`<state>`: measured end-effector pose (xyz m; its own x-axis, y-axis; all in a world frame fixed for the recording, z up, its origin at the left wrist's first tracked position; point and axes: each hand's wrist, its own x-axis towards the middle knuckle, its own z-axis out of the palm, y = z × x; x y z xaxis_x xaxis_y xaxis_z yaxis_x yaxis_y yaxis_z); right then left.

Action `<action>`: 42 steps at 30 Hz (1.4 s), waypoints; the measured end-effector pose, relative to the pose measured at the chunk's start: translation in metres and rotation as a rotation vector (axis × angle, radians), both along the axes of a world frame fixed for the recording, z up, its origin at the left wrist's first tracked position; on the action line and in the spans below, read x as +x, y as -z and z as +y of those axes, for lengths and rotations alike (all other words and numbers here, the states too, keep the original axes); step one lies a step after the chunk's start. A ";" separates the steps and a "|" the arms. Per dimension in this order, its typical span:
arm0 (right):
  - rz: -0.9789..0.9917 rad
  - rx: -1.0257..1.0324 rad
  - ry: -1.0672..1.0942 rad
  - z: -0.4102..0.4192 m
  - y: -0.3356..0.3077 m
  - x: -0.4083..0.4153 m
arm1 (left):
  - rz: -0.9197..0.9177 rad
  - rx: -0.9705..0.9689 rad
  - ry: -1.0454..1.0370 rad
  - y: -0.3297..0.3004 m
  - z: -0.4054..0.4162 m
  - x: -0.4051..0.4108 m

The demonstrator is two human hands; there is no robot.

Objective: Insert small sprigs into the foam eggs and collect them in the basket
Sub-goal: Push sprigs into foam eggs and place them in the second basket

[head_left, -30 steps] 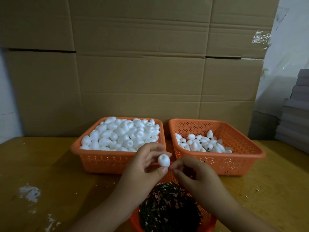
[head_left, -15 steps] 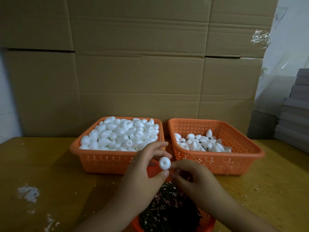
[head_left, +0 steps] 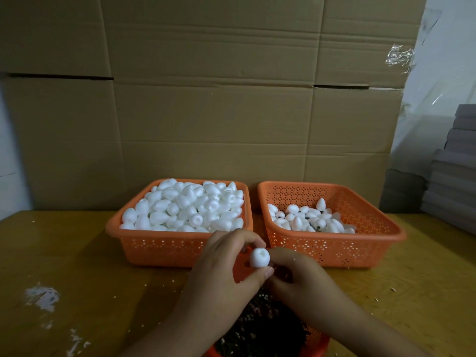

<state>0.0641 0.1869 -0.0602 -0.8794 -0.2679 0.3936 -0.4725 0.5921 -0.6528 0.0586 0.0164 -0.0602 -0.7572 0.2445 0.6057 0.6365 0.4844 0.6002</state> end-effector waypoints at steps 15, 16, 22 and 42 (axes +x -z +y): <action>-0.021 -0.353 0.027 -0.001 -0.007 0.002 | -0.030 0.006 -0.042 0.001 -0.002 -0.004; -0.014 -0.360 0.024 -0.001 -0.007 0.003 | -0.037 0.004 -0.038 0.002 -0.003 -0.004; 0.011 -0.365 0.029 -0.002 -0.009 0.004 | -0.114 0.050 -0.016 0.005 -0.002 -0.006; -0.042 -0.115 -0.020 -0.003 -0.008 0.002 | -0.188 0.358 0.170 -0.003 -0.002 -0.007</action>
